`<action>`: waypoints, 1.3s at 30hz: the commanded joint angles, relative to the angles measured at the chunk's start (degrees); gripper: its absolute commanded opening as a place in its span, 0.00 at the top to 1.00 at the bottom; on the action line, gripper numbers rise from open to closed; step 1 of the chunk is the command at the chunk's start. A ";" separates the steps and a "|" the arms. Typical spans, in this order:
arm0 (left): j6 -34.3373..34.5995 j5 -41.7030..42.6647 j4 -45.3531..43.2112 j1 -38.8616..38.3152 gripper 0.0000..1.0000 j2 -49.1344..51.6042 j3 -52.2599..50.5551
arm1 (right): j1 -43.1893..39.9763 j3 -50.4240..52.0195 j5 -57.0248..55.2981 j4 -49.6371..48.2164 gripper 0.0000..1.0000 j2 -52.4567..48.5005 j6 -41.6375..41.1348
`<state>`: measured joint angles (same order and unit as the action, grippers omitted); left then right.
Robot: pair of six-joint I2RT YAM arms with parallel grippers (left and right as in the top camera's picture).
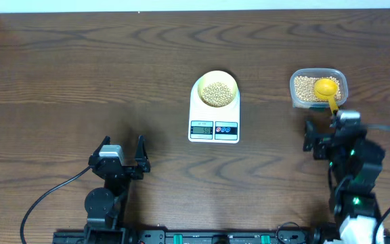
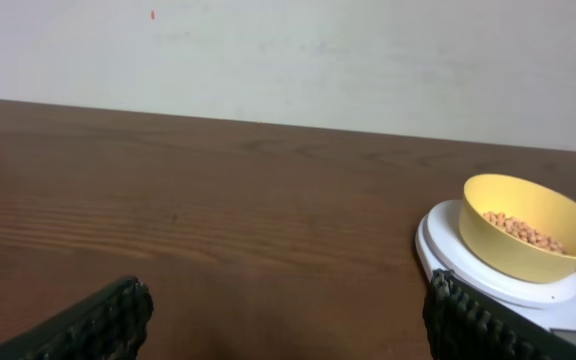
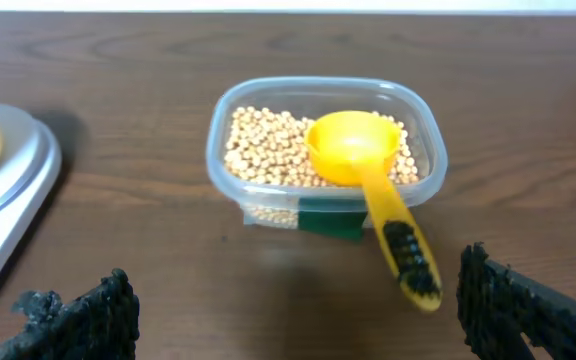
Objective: Scoop item into bowl and weigh 50g on scale
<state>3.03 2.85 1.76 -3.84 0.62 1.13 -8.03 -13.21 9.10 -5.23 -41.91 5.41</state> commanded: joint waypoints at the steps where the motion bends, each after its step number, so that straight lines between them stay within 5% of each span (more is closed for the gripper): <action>1: 0.26 -0.76 2.27 0.28 0.12 -0.33 -0.90 | 2.47 4.87 -3.98 -1.11 0.01 7.04 -0.63; 6: 0.26 -0.76 2.27 0.28 0.11 -0.33 -0.90 | 3.96 12.52 -4.57 -1.64 0.01 18.43 -0.70; 20: 0.26 -0.76 2.27 0.28 0.11 -0.33 -0.90 | 3.96 12.90 -5.16 9.35 0.01 34.29 -1.18; 39: 0.26 -0.76 2.27 0.28 0.11 -0.33 -0.90 | 4.02 12.90 -5.73 9.35 0.01 41.64 -1.07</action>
